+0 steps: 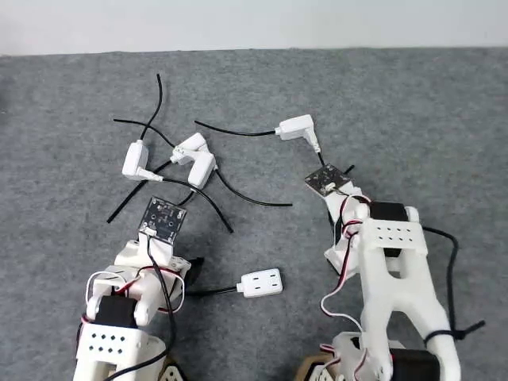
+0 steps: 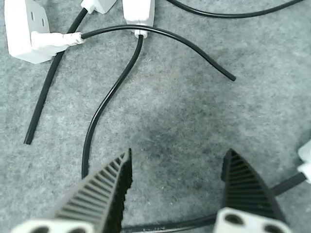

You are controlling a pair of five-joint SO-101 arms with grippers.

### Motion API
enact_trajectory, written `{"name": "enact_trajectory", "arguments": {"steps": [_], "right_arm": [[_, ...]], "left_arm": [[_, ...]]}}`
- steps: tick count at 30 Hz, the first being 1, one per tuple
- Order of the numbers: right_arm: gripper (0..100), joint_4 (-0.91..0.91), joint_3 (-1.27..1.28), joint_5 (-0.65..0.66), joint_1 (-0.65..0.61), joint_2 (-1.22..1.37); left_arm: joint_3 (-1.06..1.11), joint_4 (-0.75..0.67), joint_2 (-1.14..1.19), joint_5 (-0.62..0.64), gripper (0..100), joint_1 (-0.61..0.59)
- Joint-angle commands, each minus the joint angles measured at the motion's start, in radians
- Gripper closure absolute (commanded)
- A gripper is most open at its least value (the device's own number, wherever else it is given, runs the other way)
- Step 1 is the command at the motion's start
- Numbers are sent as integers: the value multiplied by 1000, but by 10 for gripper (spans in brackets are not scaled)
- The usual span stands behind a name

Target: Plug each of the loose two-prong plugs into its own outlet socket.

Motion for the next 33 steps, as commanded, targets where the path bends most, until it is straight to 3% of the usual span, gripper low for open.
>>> {"name": "enact_trajectory", "arguments": {"steps": [1, 8, 33], "right_arm": [[843, -15, -8, 21, -18, -21], [847, -16, -2, 15, -101, -15], [849, -196, 161, 23, -85, -15]], "left_arm": [[-5, -25, -9, 6, 717, 11], [-5, -23, -9, 6, 717, 11], [-5, -23, -9, 6, 717, 14]]}}
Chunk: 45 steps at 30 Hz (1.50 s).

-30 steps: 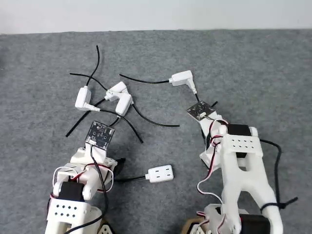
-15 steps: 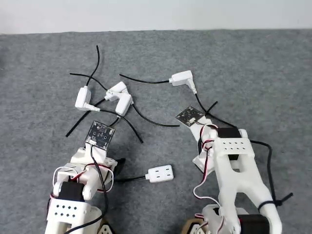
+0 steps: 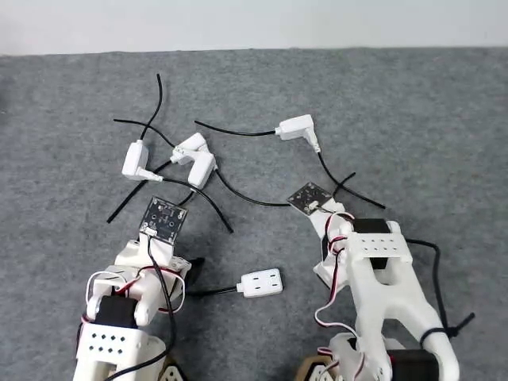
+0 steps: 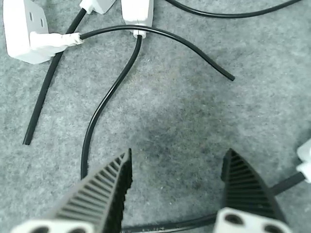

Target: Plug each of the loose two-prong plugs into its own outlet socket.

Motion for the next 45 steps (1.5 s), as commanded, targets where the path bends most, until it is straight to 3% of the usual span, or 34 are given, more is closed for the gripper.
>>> {"name": "enact_trajectory", "arguments": {"steps": [1, 11, 15, 23, 28, 35, 38, 45], "right_arm": [[849, -31, -3, 12, -5, -15], [849, 19, -5, 11, -251, -15], [861, 16, -5, 12, -228, -15], [987, 4, -8, 23, -205, 71], [988, 7, -11, 133, -200, 202], [988, -21, -43, 130, -101, 163], [988, -68, -46, 37, -22, 120], [988, -90, -40, -371, 173, -65]], "left_arm": [[-5, -23, -9, 6, 717, 3], [-5, -23, -9, 6, 717, 3], [-5, -23, -9, 6, 717, 3], [-5, -23, -9, 6, 717, 6], [-5, -23, -9, 6, 717, 5], [-5, -23, -9, 6, 717, 6], [-5, -23, -9, 6, 717, 6], [-5, -23, -9, 6, 717, 8]]}}
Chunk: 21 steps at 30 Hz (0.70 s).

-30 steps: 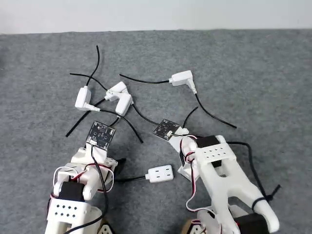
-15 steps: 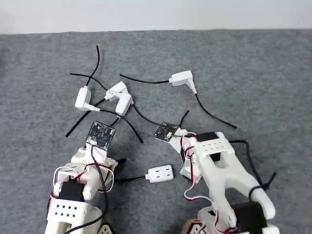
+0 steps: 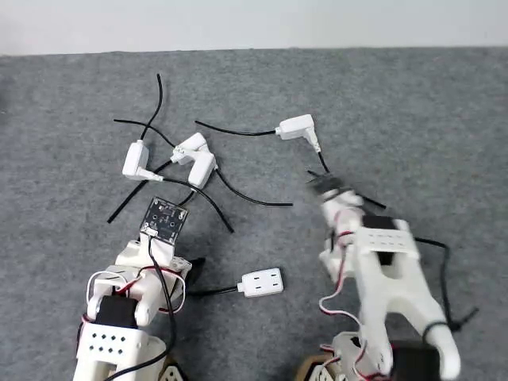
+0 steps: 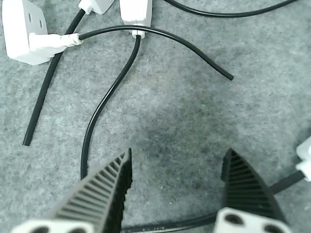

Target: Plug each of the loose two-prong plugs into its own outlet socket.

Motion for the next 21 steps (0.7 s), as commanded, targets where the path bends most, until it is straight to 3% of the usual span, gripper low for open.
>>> {"name": "enact_trajectory", "arguments": {"steps": [1, 4, 7, 17, 19, 21], "right_arm": [[988, -2, -20, -236, 104, -131], [989, 2, -14, -388, 185, -222], [989, -1, -17, -399, 222, -292], [986, -59, 153, -445, 102, -441], [986, -82, 181, -356, 94, -460], [983, -74, 184, -143, 94, -472]], "left_arm": [[-5, -23, -9, 6, 717, 9], [-5, -23, -9, 6, 717, 9], [-5, -23, -9, 6, 717, 9], [-5, -23, -9, 6, 717, 9], [-5, -23, -9, 6, 717, 9], [-5, -23, -9, 6, 717, 9]]}}
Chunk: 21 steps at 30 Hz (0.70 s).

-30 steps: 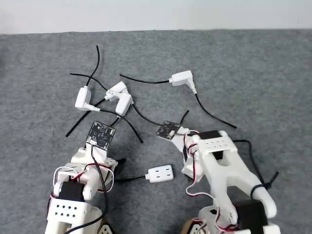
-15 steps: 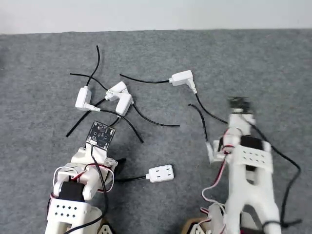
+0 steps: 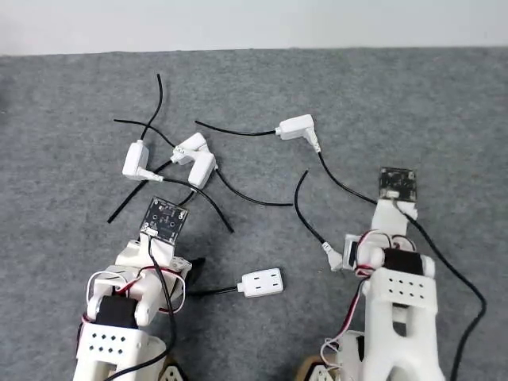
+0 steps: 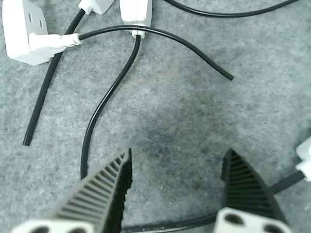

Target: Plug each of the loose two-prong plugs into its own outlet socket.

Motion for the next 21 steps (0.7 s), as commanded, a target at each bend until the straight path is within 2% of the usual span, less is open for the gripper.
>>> {"name": "enact_trajectory", "arguments": {"steps": [1, 3, 4, 10, 15, 21], "right_arm": [[983, -18, -5, 367, -12, -42], [983, -13, -2, 617, -15, -38], [981, -5, 0, 652, -25, -35], [838, 10, -5, 634, -104, 45], [872, 38, -77, 629, -180, 174], [852, 104, -218, 526, -245, 344]], "left_arm": [[-5, -23, -9, 6, 717, 9], [-4, -23, -9, 6, 717, 9], [-4, -23, -9, 6, 717, 9], [-4, -23, -9, 6, 717, 9], [-4, -23, -9, 6, 717, 9], [-4, -23, -9, 6, 717, 9]]}}
